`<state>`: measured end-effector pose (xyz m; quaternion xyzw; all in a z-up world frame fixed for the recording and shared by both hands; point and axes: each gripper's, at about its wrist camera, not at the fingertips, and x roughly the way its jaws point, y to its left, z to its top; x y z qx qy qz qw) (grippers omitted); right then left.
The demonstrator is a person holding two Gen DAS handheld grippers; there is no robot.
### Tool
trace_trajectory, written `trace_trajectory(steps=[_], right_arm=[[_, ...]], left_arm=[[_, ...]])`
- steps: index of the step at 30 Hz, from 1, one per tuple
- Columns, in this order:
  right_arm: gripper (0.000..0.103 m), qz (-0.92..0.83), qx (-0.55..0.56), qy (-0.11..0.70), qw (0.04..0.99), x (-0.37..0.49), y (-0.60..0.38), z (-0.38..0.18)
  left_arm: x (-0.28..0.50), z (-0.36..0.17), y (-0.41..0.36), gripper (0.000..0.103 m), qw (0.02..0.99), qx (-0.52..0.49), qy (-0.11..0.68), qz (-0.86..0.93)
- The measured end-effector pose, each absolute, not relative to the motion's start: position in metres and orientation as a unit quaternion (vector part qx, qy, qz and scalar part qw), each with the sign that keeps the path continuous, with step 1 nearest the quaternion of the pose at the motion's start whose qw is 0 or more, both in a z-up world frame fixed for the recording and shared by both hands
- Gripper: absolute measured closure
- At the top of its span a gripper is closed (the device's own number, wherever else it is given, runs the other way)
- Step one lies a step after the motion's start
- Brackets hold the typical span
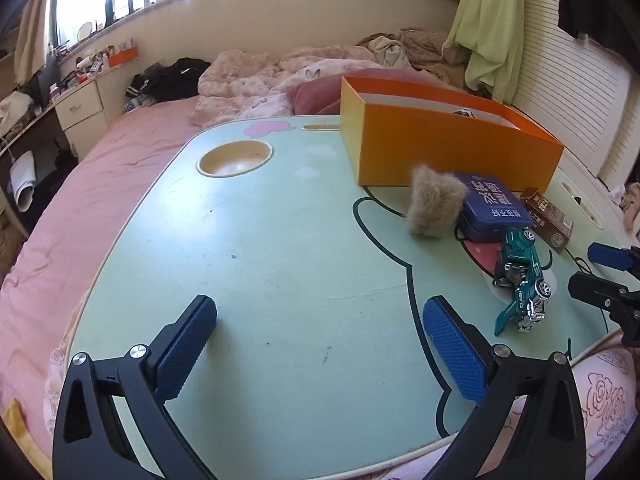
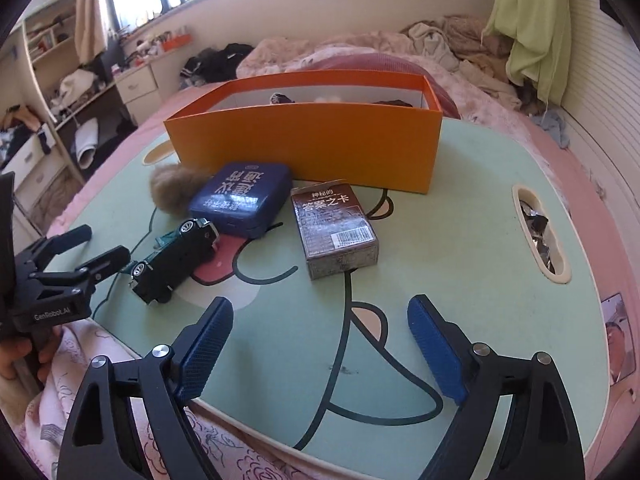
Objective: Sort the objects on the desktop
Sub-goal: 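Drop brown card box in box with right gripper while left drops toy car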
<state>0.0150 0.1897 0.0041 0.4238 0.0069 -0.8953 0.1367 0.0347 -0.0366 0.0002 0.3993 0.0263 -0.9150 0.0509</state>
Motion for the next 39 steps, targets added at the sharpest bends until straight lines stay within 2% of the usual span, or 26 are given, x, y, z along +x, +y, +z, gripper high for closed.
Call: trace_trajectory(steps=[6, 9, 11, 18, 19, 20, 21, 25, 30, 33, 35, 37, 39], right_arm=[[0.013, -0.896, 0.419, -0.011, 0.145, 0.015, 0.194, 0.004], [0.025, -0.901, 0.395, -0.067, 0.165, 0.017, 0.21, 0.01], [0.025, -0.908, 0.378, -0.097, 0.152, 0.013, 0.222, 0.018], [0.027, -0.902, 0.406, -0.035, 0.142, -0.021, 0.196, 0.02], [0.032, -0.902, 0.41, -0.019, 0.136, -0.026, 0.191, 0.018], [0.053, -0.9, 0.415, -0.011, 0.135, -0.029, 0.188, 0.016], [0.063, -0.896, 0.42, -0.01, 0.142, -0.031, 0.187, 0.013], [0.063, -0.904, 0.383, -0.058, 0.183, -0.011, 0.197, 0.012], [0.063, -0.932, 0.294, -0.107, 0.186, 0.02, 0.221, 0.034], [0.063, -0.934, 0.286, -0.11, 0.182, 0.021, 0.222, 0.036], [0.063, -0.933, 0.291, -0.105, 0.182, 0.019, 0.218, 0.036], [0.063, -0.934, 0.292, -0.102, 0.181, 0.021, 0.216, 0.036], [0.063, -0.934, 0.29, -0.103, 0.181, 0.02, 0.218, 0.036]], left_arm=[[0.02, -0.019, -0.041, 0.0, 0.049, 0.399, 0.028, -0.915], [0.013, -0.029, -0.043, 0.0, 0.048, 0.398, 0.029, -0.916], [0.014, -0.028, -0.043, 0.0, 0.048, 0.398, 0.029, -0.916], [0.014, -0.027, -0.043, 0.0, 0.047, 0.396, 0.03, -0.917], [0.015, -0.026, -0.043, 0.0, 0.047, 0.395, 0.029, -0.917], [0.017, -0.024, -0.043, 0.0, 0.046, 0.395, 0.029, -0.917], [0.016, -0.025, -0.042, 0.0, 0.046, 0.394, 0.029, -0.918], [0.011, -0.032, -0.047, 0.0, 0.034, 0.384, 0.039, -0.922], [0.011, -0.026, -0.055, 0.002, 0.021, 0.353, 0.048, -0.934], [0.029, 0.002, -0.031, 0.011, -0.019, 0.318, 0.03, -0.947], [0.032, 0.014, -0.018, 0.023, -0.079, 0.325, 0.035, -0.942], [0.018, 0.02, -0.001, 0.027, -0.119, 0.343, 0.044, -0.931], [-0.002, 0.018, 0.024, 0.027, -0.111, 0.366, 0.022, -0.924]])
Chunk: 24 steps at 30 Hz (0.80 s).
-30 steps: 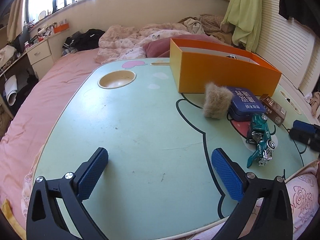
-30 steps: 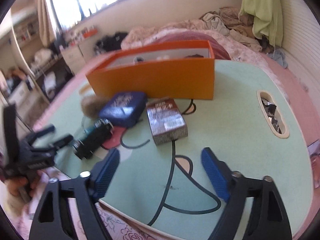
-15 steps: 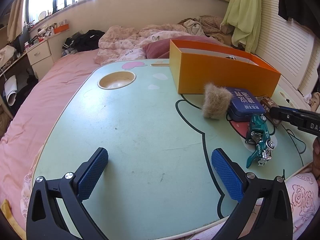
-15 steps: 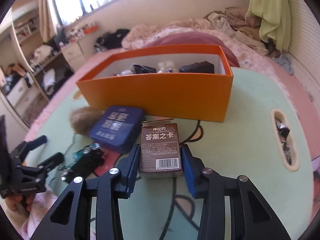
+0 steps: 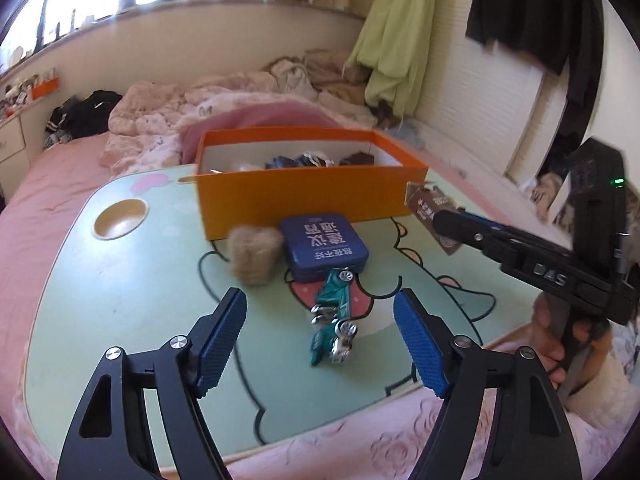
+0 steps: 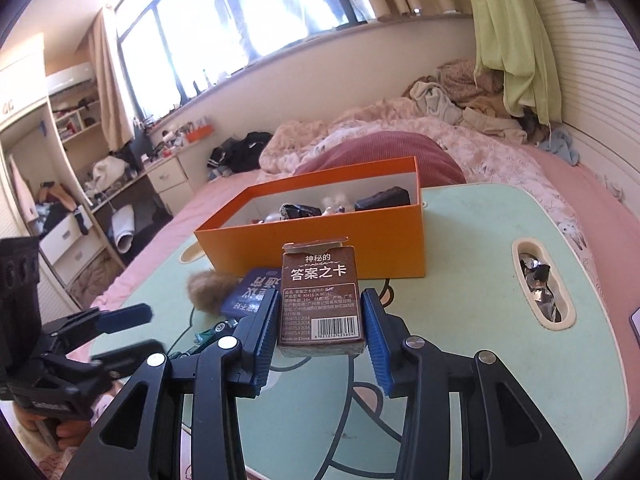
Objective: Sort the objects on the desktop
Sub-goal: 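Drop brown card box in box with right gripper while left drops toy car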
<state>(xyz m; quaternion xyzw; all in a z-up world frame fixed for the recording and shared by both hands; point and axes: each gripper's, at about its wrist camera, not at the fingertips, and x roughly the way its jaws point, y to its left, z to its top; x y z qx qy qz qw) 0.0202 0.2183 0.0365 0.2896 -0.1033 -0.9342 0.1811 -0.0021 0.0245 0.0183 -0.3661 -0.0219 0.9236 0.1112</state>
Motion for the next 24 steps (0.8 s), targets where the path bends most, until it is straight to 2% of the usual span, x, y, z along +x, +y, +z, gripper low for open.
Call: trace_trajectory(steps=[1, 3, 4, 5, 11, 14, 18, 19, 20, 22, 24], right_arm=[[0.063, -0.934, 0.289, -0.105, 0.182, 0.02, 0.219, 0.037], [0.063, -0.931, 0.294, -0.11, 0.185, 0.017, 0.222, 0.035], [0.063, -0.93, 0.296, -0.113, 0.184, 0.017, 0.224, 0.034], [0.063, -0.93, 0.297, -0.115, 0.183, 0.016, 0.225, 0.033], [0.063, -0.935, 0.284, -0.105, 0.183, 0.015, 0.222, 0.048], [0.063, -0.942, 0.263, -0.102, 0.18, 0.002, 0.217, 0.072], [0.062, -0.948, 0.258, -0.1, 0.16, -0.04, 0.204, 0.105], [0.055, -0.946, 0.267, -0.1, 0.156, -0.056, 0.2, 0.108], [0.039, -0.939, 0.286, -0.107, 0.157, -0.072, 0.198, 0.109], [0.034, -0.929, 0.313, -0.132, 0.145, -0.09, 0.201, 0.104], [0.034, -0.925, 0.313, -0.155, 0.147, -0.086, 0.205, 0.099]], left_arm=[[-0.011, 0.011, 0.034, 0.029, 0.105, -0.383, -0.008, 0.918], [-0.028, 0.001, 0.041, 0.057, 0.111, -0.437, -0.004, 0.893], [-0.032, -0.004, 0.041, 0.074, 0.103, -0.427, 0.002, 0.898], [-0.03, -0.005, 0.038, 0.076, 0.114, -0.427, -0.007, 0.897], [-0.018, 0.015, 0.019, 0.076, 0.116, -0.379, -0.028, 0.918], [-0.036, 0.046, 0.019, 0.076, 0.119, -0.363, -0.03, 0.924], [-0.07, 0.092, 0.024, 0.076, 0.068, -0.35, -0.044, 0.933], [-0.071, 0.107, 0.023, 0.07, 0.057, -0.347, -0.055, 0.935], [-0.077, 0.112, 0.019, 0.056, 0.046, -0.343, -0.068, 0.936], [-0.073, 0.114, 0.01, 0.039, 0.028, -0.331, -0.078, 0.94], [-0.043, 0.118, 0.007, 0.033, 0.029, -0.305, -0.08, 0.948]])
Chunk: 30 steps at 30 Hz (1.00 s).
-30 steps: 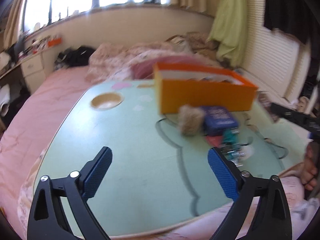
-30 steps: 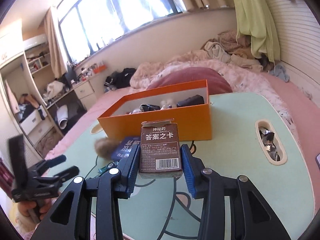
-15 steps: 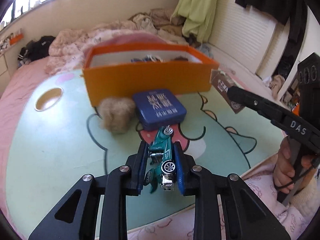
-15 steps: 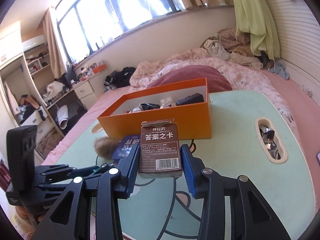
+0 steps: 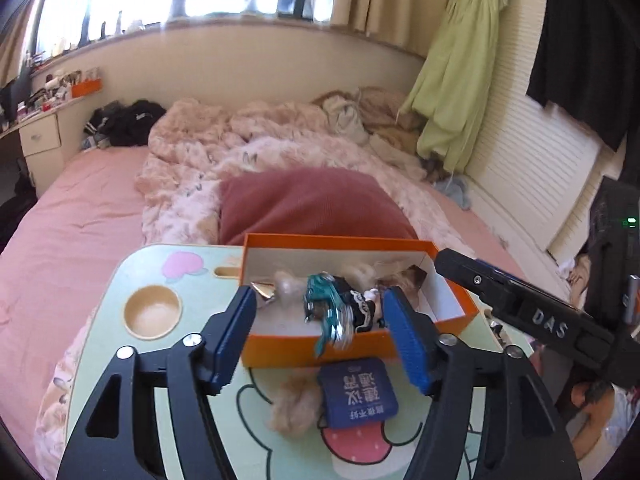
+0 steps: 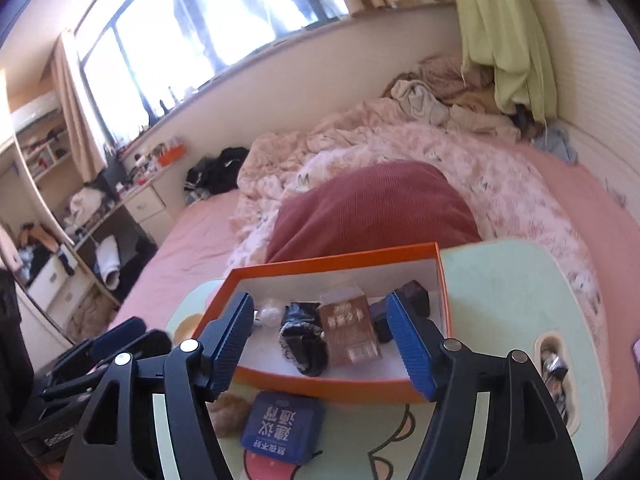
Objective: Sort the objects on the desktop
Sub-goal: 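Drop brown card box in box with right gripper while left drops toy car, then reach the right gripper toward the blue tin on the table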
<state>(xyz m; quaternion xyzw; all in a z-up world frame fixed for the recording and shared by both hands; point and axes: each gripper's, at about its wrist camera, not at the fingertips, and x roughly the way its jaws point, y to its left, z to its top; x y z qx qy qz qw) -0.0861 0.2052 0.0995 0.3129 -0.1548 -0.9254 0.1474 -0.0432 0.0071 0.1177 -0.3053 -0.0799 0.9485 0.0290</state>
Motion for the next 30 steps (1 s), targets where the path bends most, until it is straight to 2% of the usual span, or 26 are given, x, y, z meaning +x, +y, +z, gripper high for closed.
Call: trace_trajectory(steps=[2, 6, 10, 12, 13, 14, 21, 30], right_arm=[[0.032, -0.925, 0.306, -0.159, 0.157, -0.071, 0.208, 0.093], [0.031, -0.924, 0.33, -0.12, 0.151, -0.041, 0.196, 0.065], [0.03, -0.906, 0.396, -0.064, 0.134, -0.023, 0.172, 0.027], [0.03, -0.89, 0.439, -0.034, 0.12, -0.023, 0.164, 0.009], [0.023, -0.895, 0.432, -0.012, 0.113, -0.022, 0.159, 0.01], [0.017, -0.892, 0.437, -0.009, 0.112, -0.023, 0.158, 0.009], [0.017, -0.894, 0.434, -0.02, 0.112, -0.017, 0.163, 0.006], [0.017, -0.894, 0.434, -0.019, 0.111, -0.017, 0.159, 0.007]], left_arm=[[-0.019, 0.112, 0.002, 0.023, 0.031, -0.296, -0.072, 0.952], [0.015, 0.096, -0.006, 0.023, 0.012, -0.327, -0.052, 0.944], [0.035, 0.051, -0.003, 0.023, -0.022, -0.396, -0.015, 0.918], [0.033, 0.023, -0.01, 0.008, -0.031, -0.407, -0.025, 0.912], [0.029, 0.018, -0.012, 0.002, -0.033, -0.412, -0.024, 0.91], [0.024, 0.011, -0.016, 0.0, -0.038, -0.417, -0.024, 0.908], [0.001, -0.03, -0.024, 0.0, -0.043, -0.415, -0.025, 0.909], [0.0, -0.032, -0.024, 0.0, -0.042, -0.414, -0.025, 0.909]])
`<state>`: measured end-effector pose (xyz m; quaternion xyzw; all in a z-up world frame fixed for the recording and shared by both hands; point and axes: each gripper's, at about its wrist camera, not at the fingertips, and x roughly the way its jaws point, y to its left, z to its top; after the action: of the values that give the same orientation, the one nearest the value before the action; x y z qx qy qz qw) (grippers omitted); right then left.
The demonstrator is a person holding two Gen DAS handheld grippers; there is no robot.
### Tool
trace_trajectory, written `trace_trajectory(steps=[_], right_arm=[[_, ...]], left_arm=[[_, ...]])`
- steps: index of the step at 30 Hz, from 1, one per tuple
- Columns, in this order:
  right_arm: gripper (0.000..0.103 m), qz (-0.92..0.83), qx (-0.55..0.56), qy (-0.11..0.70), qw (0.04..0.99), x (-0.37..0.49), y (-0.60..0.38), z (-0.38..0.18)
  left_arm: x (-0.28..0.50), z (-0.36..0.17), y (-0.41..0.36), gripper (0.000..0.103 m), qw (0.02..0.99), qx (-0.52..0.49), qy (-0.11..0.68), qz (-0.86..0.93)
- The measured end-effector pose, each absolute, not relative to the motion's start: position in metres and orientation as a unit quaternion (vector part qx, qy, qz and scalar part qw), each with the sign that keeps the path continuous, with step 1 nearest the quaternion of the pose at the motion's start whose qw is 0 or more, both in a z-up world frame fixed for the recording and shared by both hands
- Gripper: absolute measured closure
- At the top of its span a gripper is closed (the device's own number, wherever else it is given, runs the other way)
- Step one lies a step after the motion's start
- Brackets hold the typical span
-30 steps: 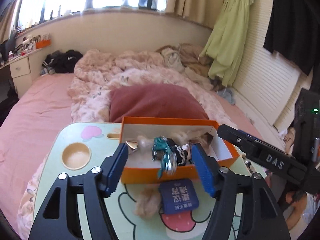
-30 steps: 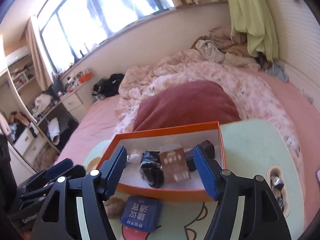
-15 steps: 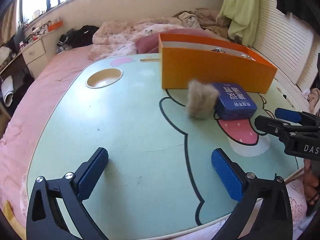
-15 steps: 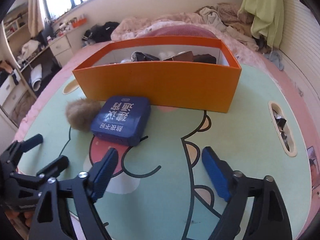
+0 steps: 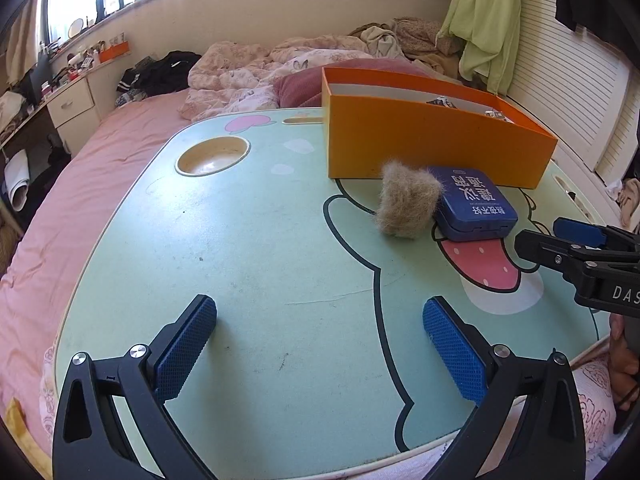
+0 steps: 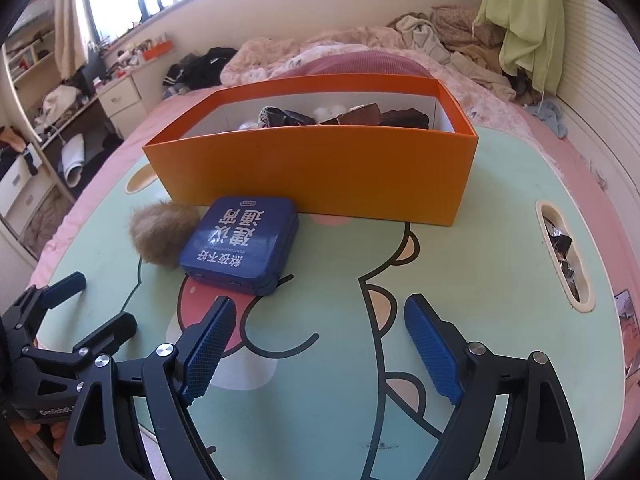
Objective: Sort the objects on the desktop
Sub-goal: 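Reach the right gripper toward the blue tin on the table, then drop blue tin in box with right gripper while left drops brown fur ball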
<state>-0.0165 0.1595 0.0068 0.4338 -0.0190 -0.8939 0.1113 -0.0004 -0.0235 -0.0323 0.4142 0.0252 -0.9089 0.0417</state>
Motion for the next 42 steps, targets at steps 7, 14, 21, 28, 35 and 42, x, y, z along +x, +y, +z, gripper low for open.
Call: trace_trajectory(steps=[7, 14, 21, 28, 35, 42], right_arm=[[0.017, -0.894, 0.434, -0.017, 0.109, -0.017, 0.159, 0.007], [0.017, -0.892, 0.438, 0.005, 0.115, -0.033, 0.143, 0.016], [0.017, -0.905, 0.413, 0.009, 0.099, -0.06, 0.114, 0.036], [0.015, -0.892, 0.441, 0.01, 0.101, -0.064, 0.11, 0.011], [0.018, -0.885, 0.454, 0.044, 0.095, -0.062, 0.103, -0.006], [0.037, -0.891, 0.439, 0.043, 0.108, -0.058, 0.103, -0.009]], left_arm=[[-0.003, -0.037, -0.025, 0.0, 0.041, 0.414, 0.025, -0.909], [-0.012, -0.053, -0.026, 0.0, 0.04, 0.413, 0.026, -0.91], [-0.017, -0.055, -0.028, 0.0, 0.039, 0.412, 0.026, -0.91], [-0.024, -0.065, -0.027, 0.0, 0.038, 0.413, 0.027, -0.91], [-0.025, -0.067, -0.029, 0.0, 0.038, 0.412, 0.027, -0.91], [-0.024, -0.064, -0.032, 0.0, 0.037, 0.412, 0.028, -0.91]])
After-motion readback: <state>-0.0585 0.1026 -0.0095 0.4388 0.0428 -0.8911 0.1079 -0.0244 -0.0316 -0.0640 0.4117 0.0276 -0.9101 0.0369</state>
